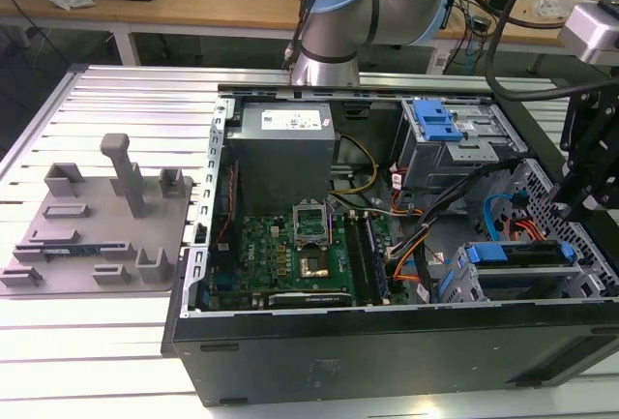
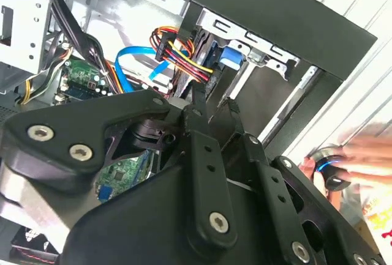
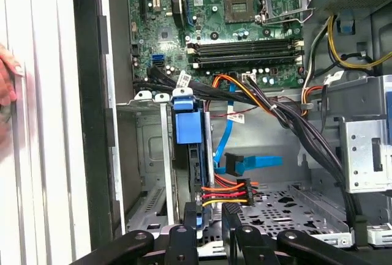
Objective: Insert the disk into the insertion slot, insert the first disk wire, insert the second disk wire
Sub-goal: 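Insert the first disk wire, then insert the second disk wire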
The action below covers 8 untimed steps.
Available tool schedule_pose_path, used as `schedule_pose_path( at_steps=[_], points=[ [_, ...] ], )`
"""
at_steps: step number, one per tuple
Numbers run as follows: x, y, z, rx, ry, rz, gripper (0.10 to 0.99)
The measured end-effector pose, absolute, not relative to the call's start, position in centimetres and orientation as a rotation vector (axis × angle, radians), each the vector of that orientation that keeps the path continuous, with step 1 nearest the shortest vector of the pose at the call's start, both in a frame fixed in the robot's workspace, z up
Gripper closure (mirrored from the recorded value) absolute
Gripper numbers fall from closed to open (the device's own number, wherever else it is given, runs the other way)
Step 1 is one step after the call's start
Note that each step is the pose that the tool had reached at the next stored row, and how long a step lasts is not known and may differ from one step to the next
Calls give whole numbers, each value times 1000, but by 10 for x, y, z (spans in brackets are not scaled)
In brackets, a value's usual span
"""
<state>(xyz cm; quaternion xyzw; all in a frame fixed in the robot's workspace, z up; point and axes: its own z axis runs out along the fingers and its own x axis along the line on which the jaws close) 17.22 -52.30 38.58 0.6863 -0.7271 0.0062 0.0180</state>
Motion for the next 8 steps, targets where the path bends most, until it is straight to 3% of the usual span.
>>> schedule_pose_path(
  at_steps=[8],
  points=[
    [172, -522, 386, 2132, -2258, 19, 784]
  ],
)
